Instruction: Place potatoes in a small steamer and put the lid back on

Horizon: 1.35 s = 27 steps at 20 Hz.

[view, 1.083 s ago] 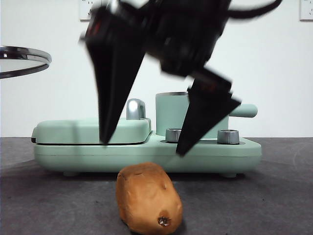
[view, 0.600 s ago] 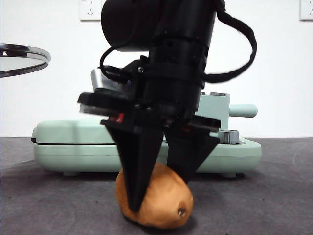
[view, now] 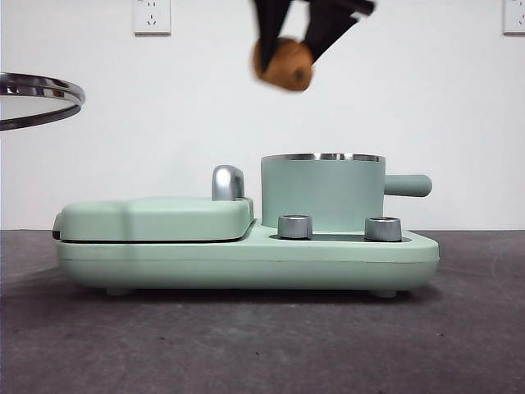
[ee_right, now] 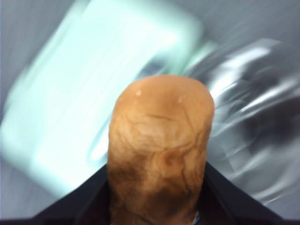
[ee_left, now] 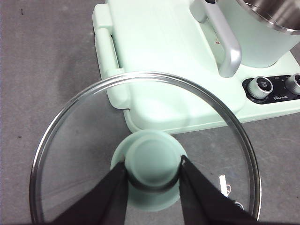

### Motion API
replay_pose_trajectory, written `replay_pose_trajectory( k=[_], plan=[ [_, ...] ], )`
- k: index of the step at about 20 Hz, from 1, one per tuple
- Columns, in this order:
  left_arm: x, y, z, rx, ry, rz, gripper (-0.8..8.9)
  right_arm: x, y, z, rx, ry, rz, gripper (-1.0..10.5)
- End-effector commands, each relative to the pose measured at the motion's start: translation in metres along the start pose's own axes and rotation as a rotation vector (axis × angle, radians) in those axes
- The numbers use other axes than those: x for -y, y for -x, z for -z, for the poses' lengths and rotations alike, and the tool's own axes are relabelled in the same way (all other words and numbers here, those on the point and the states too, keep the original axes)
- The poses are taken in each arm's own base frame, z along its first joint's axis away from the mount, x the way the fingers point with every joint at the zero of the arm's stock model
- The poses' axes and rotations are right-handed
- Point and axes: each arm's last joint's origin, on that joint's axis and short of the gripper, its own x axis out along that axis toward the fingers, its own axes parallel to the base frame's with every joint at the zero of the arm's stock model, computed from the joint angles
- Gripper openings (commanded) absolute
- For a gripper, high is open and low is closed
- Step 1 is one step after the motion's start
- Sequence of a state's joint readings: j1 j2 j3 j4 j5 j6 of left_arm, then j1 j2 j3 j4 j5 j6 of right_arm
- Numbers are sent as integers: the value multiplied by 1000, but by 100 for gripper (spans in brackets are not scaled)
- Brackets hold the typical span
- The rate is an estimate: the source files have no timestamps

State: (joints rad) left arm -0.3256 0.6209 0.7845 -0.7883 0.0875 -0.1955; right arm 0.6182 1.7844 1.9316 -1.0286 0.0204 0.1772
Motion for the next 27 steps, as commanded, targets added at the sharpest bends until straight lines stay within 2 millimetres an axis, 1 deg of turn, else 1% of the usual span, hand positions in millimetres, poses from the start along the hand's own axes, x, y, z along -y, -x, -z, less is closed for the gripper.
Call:
replay_pose_trajectory(
  k=[1,3,6,10,12,13,14,17,18,19,20,22,23,24,25,27],
  plan=[
    [3,6,-8,51,-6,19,13,19,-22,-12,-39,-12,-19,106],
    [3,6,-8,51,-6,19,13,33,-36,-17,-77,-19,-5,106],
    [3,6,-8,51,-6,19,13,47,-61,-19,-136,-30,19,106],
    [3,6,-8,51,-6,19,14,61,-93,-14,-222,-45,39,106],
    [3,6,-8,51,-6,19,13,66,-106,-10,-260,-55,40,116],
    [3,6,-8,50,-6,19,13,68,-111,-8,-278,-58,42,138],
    [3,6,-8,50,-6,19,13,69,-114,-7,-295,-60,42,196],
    [3,6,-8,50,-6,19,14,71,-113,-8,-286,-63,44,444],
    [3,6,-8,51,-6,19,13,70,-108,-11,-278,-61,45,483],
    [3,6,-9,53,-6,19,13,69,-98,-16,-269,-60,45,484],
    [3,4,-10,49,-4,19,13,67,-83,-22,-261,-59,46,484],
    [4,-9,-17,43,-3,20,13,64,-42,-28,-231,-53,68,483],
    [5,-17,-23,33,-7,25,13,64,-18,-25,-220,-47,111,483],
    [9,-24,-33,26,-18,33,14,67,6,-21,-204,-48,174,483],
    [12,-30,-43,20,-28,40,13,71,27,-17,-176,-57,202,483],
    [20,-44,-65,13,-66,56,13,80,60,-1,-155,-81,218,483]
  ],
)
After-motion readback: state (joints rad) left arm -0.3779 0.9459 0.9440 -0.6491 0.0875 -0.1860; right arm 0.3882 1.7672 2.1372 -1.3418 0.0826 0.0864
